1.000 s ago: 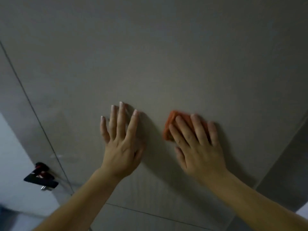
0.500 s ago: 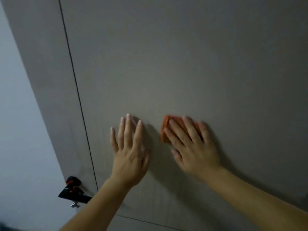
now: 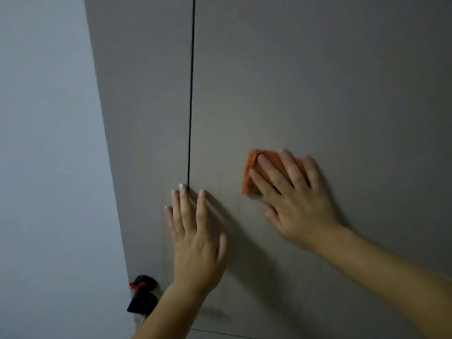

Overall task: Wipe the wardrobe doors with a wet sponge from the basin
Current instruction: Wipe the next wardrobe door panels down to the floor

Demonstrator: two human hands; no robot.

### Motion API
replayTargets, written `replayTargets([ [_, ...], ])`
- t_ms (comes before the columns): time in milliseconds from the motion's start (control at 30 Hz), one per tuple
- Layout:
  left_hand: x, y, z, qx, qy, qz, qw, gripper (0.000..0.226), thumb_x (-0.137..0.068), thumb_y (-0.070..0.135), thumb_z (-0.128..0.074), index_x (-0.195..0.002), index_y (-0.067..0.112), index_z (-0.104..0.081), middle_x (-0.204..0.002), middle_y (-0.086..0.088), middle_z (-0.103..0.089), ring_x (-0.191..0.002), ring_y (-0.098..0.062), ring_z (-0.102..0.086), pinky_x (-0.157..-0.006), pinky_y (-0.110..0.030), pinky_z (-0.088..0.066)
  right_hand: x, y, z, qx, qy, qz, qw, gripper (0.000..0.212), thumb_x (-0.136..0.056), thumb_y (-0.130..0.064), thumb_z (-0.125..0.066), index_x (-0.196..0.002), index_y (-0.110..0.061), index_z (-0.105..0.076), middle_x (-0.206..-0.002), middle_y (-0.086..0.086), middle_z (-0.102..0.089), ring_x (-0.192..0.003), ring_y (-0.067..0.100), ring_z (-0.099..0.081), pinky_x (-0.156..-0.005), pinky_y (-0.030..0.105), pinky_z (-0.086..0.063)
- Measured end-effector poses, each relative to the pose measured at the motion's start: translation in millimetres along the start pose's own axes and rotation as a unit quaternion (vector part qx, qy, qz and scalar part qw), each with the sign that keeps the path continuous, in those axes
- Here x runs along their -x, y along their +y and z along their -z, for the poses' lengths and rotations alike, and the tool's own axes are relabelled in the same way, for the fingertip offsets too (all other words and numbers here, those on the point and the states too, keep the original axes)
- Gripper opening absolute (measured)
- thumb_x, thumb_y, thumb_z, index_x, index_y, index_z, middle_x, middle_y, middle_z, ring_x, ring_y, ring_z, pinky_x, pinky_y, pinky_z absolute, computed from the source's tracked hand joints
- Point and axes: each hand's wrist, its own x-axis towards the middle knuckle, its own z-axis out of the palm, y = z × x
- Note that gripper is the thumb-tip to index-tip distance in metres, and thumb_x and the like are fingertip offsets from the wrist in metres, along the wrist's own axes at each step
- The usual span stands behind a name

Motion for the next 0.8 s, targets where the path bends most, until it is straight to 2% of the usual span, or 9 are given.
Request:
replayTargets([
  [133, 16.5, -17.2, 0.0, -0.014, -0.021, 0.026, 0.999, 0.085, -0.092, 0.041, -0.043, -0.163, 0.014, -0.006, -0.17, -0.013, 0.013, -0.157, -0.035, 0.012, -0.124, -0.063, -0.007, -67.5, -0.2, 22.4, 0.007, 0.016, 0.041, 0.999, 0.068, -0.103, -0.048, -0.037, -0.163, -0.023, -0.017, -0.171, 0.006, -0.012, -0.155, 0.037, -0.014, -0.124, 0.055, -0.001],
  [200, 20.8, -23.0, -2.6, -0.019, -0.025, 0.026, 0.999, 0.086, -0.092, 0.04, -0.044, -0.163, 0.015, -0.004, -0.17, -0.013, 0.013, -0.157, -0.035, 0.012, -0.124, -0.058, -0.004, -122.3, -4.4, 33.6, 0.003, 0.03, 0.041, 0.999, 0.066, -0.105, -0.05, -0.026, -0.164, -0.022, -0.015, -0.171, 0.007, -0.01, -0.156, 0.038, -0.01, -0.124, 0.055, 0.001],
  [267, 22.0, -25.9, -4.0, -0.024, -0.019, 0.023, 0.999, 0.085, -0.093, 0.039, -0.045, -0.163, 0.014, -0.005, -0.17, -0.014, 0.012, -0.157, -0.035, 0.011, -0.124, -0.053, -0.003, -155.2, -17.9, 38.2, 0.021, 0.036, 0.068, 0.997, 0.068, -0.105, -0.052, -0.025, -0.164, -0.021, -0.012, -0.172, 0.009, -0.006, -0.156, 0.039, -0.007, -0.124, 0.058, 0.0],
  [400, 32.0, -29.1, -11.0, -0.002, -0.001, 0.036, 0.999, 0.081, -0.095, 0.038, -0.044, -0.163, 0.014, -0.008, -0.17, -0.014, 0.009, -0.157, -0.036, 0.009, -0.125, -0.052, -0.004, -118.5, -38.1, 11.3, 0.034, 0.05, 0.229, 0.972, 0.065, -0.106, -0.046, -0.038, -0.162, -0.017, -0.025, -0.169, 0.01, -0.019, -0.155, 0.038, -0.016, -0.124, 0.059, -0.013],
  [500, 52.1, -28.4, -22.3, 0.02, 0.004, 0.064, 0.998, 0.079, -0.097, 0.04, -0.044, -0.163, 0.017, -0.008, -0.171, -0.013, 0.01, -0.157, -0.035, 0.008, -0.127, -0.056, -0.008, -72.0, -31.9, -3.1, 0.027, 0.03, 0.308, 0.951, 0.068, -0.103, -0.046, -0.043, -0.162, -0.016, -0.024, -0.169, 0.01, -0.018, -0.156, 0.036, -0.014, -0.124, 0.056, -0.014],
  [600, 69.1, -23.5, -40.8, 0.037, 0.018, 0.082, 0.996, 0.077, -0.097, 0.041, -0.044, -0.163, 0.017, -0.012, -0.171, -0.012, 0.009, -0.158, -0.034, 0.008, -0.126, -0.058, -0.011, -80.3, -34.0, -3.1, 0.013, 0.041, 0.307, 0.951, 0.064, -0.103, -0.046, -0.041, -0.16, -0.017, -0.03, -0.168, 0.009, -0.023, -0.155, 0.035, -0.02, -0.123, 0.055, -0.018],
  [667, 75.0, -19.2, -56.1, 0.043, 0.035, 0.08, 0.995, 0.077, -0.097, 0.043, -0.044, -0.163, 0.017, -0.014, -0.171, -0.014, 0.006, -0.158, -0.034, 0.006, -0.123, -0.053, -0.01, -112.7, -52.6, -0.7, 0.017, 0.07, 0.283, 0.956, 0.062, -0.104, -0.048, -0.037, -0.158, -0.019, -0.035, -0.167, 0.008, -0.027, -0.154, 0.035, -0.022, -0.123, 0.055, -0.017],
  [800, 85.2, -14.9, -86.2, 0.049, 0.081, 0.08, 0.992, 0.077, -0.096, 0.046, -0.046, -0.163, 0.019, -0.017, -0.171, -0.013, 0.003, -0.158, -0.032, 0.005, -0.121, -0.049, -0.009, -148.8, -98.4, -3.7, 0.051, 0.081, 0.267, 0.959, 0.067, -0.102, -0.053, -0.018, -0.161, -0.022, -0.026, -0.169, 0.009, -0.017, -0.157, 0.036, -0.01, -0.126, 0.056, -0.007],
])
